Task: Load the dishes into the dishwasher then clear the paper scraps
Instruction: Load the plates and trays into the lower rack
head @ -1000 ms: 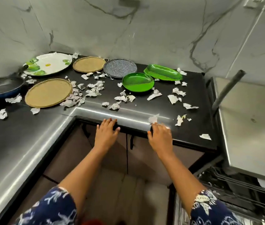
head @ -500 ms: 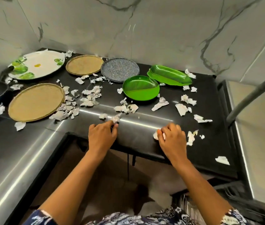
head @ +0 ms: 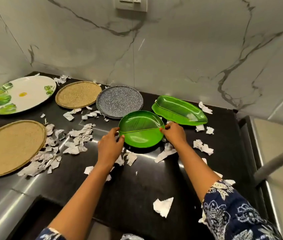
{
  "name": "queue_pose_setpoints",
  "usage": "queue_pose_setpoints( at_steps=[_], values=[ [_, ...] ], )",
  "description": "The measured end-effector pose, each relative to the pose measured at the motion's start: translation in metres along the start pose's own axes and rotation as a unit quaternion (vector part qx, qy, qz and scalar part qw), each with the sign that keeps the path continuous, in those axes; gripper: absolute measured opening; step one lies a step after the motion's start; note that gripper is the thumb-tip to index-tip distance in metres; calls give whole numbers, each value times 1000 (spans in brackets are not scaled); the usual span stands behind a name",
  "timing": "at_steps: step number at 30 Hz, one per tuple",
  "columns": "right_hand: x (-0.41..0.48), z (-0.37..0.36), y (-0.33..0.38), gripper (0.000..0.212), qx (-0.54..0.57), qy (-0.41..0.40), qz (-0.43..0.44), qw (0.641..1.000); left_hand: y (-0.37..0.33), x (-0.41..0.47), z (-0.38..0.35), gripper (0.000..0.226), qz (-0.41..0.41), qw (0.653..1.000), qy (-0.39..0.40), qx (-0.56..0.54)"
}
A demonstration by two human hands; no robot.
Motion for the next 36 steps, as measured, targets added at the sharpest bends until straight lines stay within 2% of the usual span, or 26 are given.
queue_pose_setpoints(
  at_steps=[4, 8, 10, 12, 15, 17, 21, 23, 25, 29, 32, 34, 36],
  values=[
    [2, -9, -3, 13, 36, 23, 0, 999, 4, -1, 3, 37, 27, 998, -20, -53],
    [-5, 0, -7, 12, 122, 5, 13, 992, -3, -3, 11, 49, 36, 985, -41, -163],
    [-8, 3, -11, 14, 177, 8, 10, 984, -9, 1, 6, 49, 69, 957, -7, -282],
    [-4, 3, -14, 22, 213, 19, 8, 977, -20, 4, -4, 37, 117, 905, 46, -407],
    [9, 6, -9, 20, 225, 49, 8, 973, -32, 7, -11, 33, 158, 862, 79, -476],
    [22, 16, -4, 23, 193, 53, 26, 979, -32, 12, -10, 33, 165, 855, 67, -488],
    [70, 56, -5, 38, -24, -84, 76, 993, -23, 22, -10, 34, 183, 838, 36, -513],
    [98, 58, -12, 54, -160, -75, 57, 983, -17, 25, -9, 37, 197, 830, 24, -522],
    [120, 55, -19, 71, -230, -36, 39, 972, -9, 28, -11, 41, 212, 825, 12, -524],
    [152, 55, -16, 90, -227, 29, 21, 973, 1, 26, -11, 44, 228, 828, -7, -512],
    [159, 60, -7, 94, -219, 49, 15, 974, -3, 21, -6, 39, 220, 824, -19, -522],
    [155, 70, 6, 84, -207, 23, 26, 978, -5, 16, 0, 38, 215, 821, -24, -529],
    [145, 81, 21, 61, -208, -10, 52, 977, -5, 6, 9, 35, 209, 823, -23, -527]
  ],
)
Point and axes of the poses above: each hand's wrist, its own x-axis towards the middle knuckle, its own z-axis out of the back of the hand, y = z × x, the point moved 7 cm from there along x, towards the middle knuckle, and after that the axes turned 5 degrees about x, right-handed, at the moved point
